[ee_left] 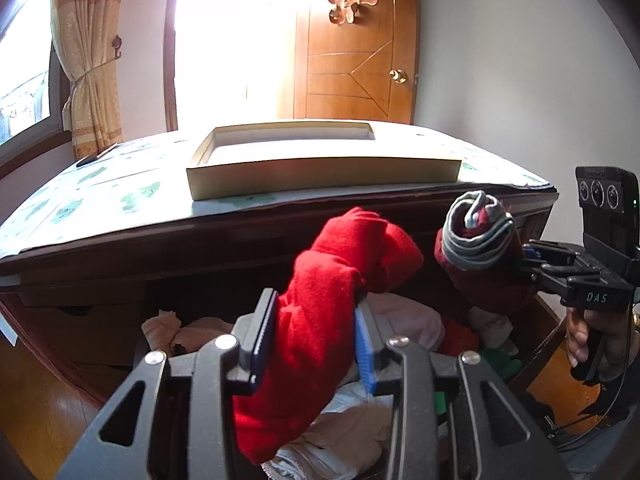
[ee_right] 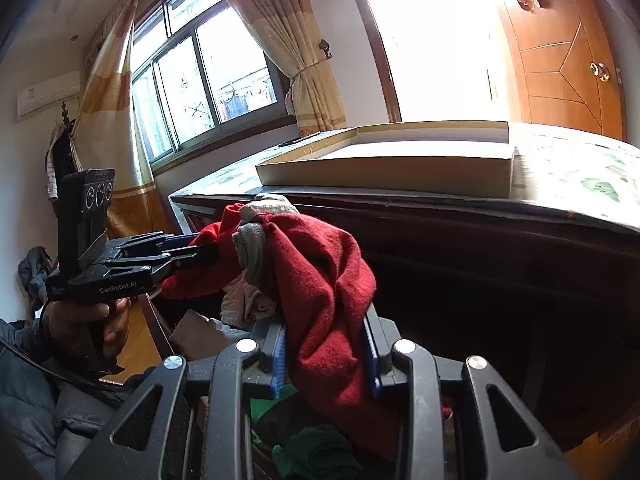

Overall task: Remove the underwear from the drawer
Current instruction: 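Lift the red garment with the left tool while the right tool lifts the sock, then carry the red garment with the left tool over the cardboard tray while the right tool carries the sock, then lower and release the red garment with the left tool while the right tool releases the sock into the tray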

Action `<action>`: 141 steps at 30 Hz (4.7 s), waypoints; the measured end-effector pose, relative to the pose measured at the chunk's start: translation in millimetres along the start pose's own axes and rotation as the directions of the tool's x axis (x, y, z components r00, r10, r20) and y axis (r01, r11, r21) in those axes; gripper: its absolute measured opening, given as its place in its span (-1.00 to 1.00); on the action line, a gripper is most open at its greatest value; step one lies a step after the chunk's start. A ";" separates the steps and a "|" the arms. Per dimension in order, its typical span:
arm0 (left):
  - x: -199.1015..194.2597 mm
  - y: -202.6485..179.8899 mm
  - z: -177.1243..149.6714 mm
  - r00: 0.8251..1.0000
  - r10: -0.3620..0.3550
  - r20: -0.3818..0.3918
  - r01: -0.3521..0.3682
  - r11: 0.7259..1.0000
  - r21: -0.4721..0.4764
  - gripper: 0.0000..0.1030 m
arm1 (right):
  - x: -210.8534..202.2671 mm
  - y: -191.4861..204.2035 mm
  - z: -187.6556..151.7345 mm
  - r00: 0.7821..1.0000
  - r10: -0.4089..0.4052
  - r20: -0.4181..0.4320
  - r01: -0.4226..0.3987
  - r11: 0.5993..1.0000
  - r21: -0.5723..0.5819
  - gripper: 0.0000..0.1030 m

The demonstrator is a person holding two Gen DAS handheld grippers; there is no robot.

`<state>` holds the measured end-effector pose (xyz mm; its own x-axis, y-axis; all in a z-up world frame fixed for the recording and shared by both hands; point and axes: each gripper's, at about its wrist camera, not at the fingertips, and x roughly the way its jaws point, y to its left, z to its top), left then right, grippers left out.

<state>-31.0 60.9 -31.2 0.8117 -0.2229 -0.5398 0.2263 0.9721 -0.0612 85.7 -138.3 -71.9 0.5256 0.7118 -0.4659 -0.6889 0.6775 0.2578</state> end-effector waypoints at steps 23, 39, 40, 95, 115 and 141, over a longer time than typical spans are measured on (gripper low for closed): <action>-13.7 6.9 1.4 0.998 0.028 0.055 -0.025 0.999 -0.038 -0.33 | -25.5 28.3 10.7 0.990 0.035 0.136 -0.038 0.999 0.020 -0.36; -20.6 11.1 6.2 0.997 0.024 0.077 -0.019 0.998 -0.063 -0.41 | -31.3 23.8 12.3 0.983 0.040 0.178 -0.049 0.998 0.046 -0.36; -21.1 11.2 6.6 0.997 0.023 0.079 -0.018 0.998 -0.063 -0.42 | -31.6 24.2 12.7 0.983 0.040 0.179 -0.049 0.998 0.045 -0.36; -3.7 33.9 138.8 0.984 0.037 0.176 -0.028 0.998 -0.049 -0.45 | -24.0 -30.4 118.6 0.966 0.061 0.250 -0.116 0.970 0.211 -0.36; 133.2 101.1 215.5 0.996 0.070 -0.058 -0.083 0.963 -0.256 -0.45 | 56.7 -119.2 190.3 0.994 -0.062 0.090 0.021 0.918 0.396 -0.36; 207.0 140.2 225.8 0.980 0.083 -0.180 -0.159 0.873 -0.462 -0.32 | 100.8 -194.4 203.9 0.964 -0.260 -0.057 0.239 0.751 0.615 0.16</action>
<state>290.4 134.8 38.1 0.7175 -0.1247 -0.6853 -0.1798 0.9173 -0.3552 374.4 -160.5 3.6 0.6572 0.4991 -0.5647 -0.0847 0.7935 0.6027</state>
